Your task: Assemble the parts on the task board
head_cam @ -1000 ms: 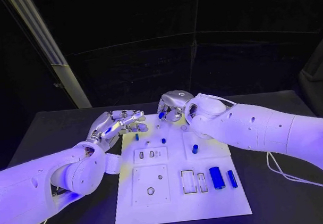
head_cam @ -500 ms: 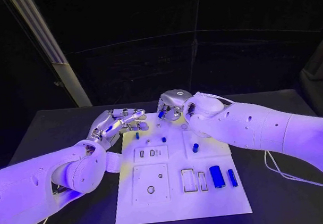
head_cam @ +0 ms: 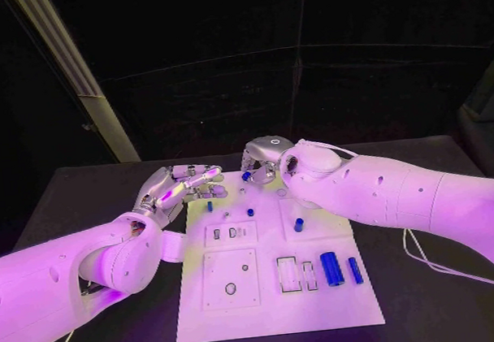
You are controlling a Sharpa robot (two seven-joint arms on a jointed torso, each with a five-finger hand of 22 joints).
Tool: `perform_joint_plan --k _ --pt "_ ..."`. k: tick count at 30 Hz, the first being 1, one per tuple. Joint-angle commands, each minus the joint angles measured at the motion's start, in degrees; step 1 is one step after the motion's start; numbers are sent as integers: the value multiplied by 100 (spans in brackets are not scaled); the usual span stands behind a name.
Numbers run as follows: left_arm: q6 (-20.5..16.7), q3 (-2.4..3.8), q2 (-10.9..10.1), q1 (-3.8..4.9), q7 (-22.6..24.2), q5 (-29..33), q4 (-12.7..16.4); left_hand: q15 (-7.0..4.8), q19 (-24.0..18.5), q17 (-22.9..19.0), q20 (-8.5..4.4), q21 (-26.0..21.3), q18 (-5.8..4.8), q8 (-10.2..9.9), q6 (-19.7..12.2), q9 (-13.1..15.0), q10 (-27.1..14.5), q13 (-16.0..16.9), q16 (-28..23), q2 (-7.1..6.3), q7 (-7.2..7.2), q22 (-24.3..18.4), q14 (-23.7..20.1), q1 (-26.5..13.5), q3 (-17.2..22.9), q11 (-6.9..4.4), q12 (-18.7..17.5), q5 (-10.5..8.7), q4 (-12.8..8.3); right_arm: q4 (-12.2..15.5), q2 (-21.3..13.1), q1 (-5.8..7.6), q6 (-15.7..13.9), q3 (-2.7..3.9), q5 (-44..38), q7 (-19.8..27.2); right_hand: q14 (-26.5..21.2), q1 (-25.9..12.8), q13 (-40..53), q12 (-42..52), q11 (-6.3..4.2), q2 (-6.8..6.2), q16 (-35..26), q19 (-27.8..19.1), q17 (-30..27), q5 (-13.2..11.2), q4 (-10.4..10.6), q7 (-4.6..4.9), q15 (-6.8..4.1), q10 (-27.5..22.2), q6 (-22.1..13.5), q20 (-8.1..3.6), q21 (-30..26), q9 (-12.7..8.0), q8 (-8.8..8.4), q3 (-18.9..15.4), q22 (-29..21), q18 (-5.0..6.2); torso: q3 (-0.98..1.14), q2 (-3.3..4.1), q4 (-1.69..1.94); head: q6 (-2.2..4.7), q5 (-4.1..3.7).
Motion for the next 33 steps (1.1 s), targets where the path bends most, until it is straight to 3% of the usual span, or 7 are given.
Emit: perform_joint_plan --k 1,6,13,15,18,26,33 --pt "74 5 -3 10 19 -29 6 29 -32 6 7 -20 13 -19 -2 -10 -12 -10 -34 -17 38 -6 -1 -10 -2 38 -33 17 -21 18 -7 16 -180 4 -39 45 -54 21 -4 -3 65 -109 -168 -128 -257 -66 -7 -30 33 -314 -293 39 -112 -12 -32 -169 -212 133 2 1 -1 5 5" --pt "75 5 -13 10 18 -29 1 29 -32 6 7 -20 13 -19 -2 -10 -12 -10 -34 -17 38 -6 -1 -10 -2 38 -33 17 -21 114 -90 16 -344 4 1 103 -33 63 2 8 89 -131 -206 -148 -322 -221 -3 -79 53 -403 -452 59 -153 -8 -29 -316 -274 145 4 -1 -6 2 10" --pt "74 5 -48 11 19 -29 -8 29 -32 6 7 -20 13 -19 -2 -10 -12 -10 -34 -17 38 -6 -1 -10 -2 38 -33 17 -21 441 -416 18 -449 5 164 136 17 110 23 49 31 -63 -196 -76 -355 -220 12 -25 11 -125 -400 30 -127 8 -3 -440 -196 127 7 -11 -31 18 8" --pt "71 5 -60 11 19 -29 -8 29 -32 6 7 -20 13 -19 -2 -10 -12 -10 -34 -17 38 -6 -1 -10 -2 38 -33 17 -21 526 -508 22 -456 5 245 144 48 121 29 55 11 -27 -138 -28 -281 -211 14 -6 -8 -22 -361 18 -97 10 1 -454 -128 111 10 -21 -55 23 35" --pt "75 5 -66 12 20 -29 -8 29 -32 6 7 -20 13 -19 -2 -10 -12 -10 -34 -17 38 -6 -1 -10 -2 38 -33 17 -21 663 -638 29 -441 5 339 142 108 115 52 92 -26 39 -5 81 -108 -185 22 6 -35 218 -264 -5 -21 18 19 -446 44 75 12 -8 -40 35 19" --pt "74 5 -73 14 19 -29 -25 29 -32 6 7 -20 13 -19 -2 -10 -12 -10 -34 -17 38 -6 -1 -10 -2 38 -33 17 -21 724 -674 33 -156 5 476 94 192 67 51 66 -69 142 267 264 222 -30 9 -5 -72 582 -90 -42 122 21 22 -274 351 10 3 -6 -41 47 11" --pt "81 5 -53 16 19 -29 -42 29 -32 6 7 -20 13 -19 -2 -10 -12 -10 -34 -17 38 -6 -1 -10 -2 38 -33 17 -21 566 -509 34 334 3 513 14 181 56 14 2 -88 243 325 272 237 18 0 -45 -86 636 93 -57 137 38 53 -89 374 7 4 -2 -26 23 -1"
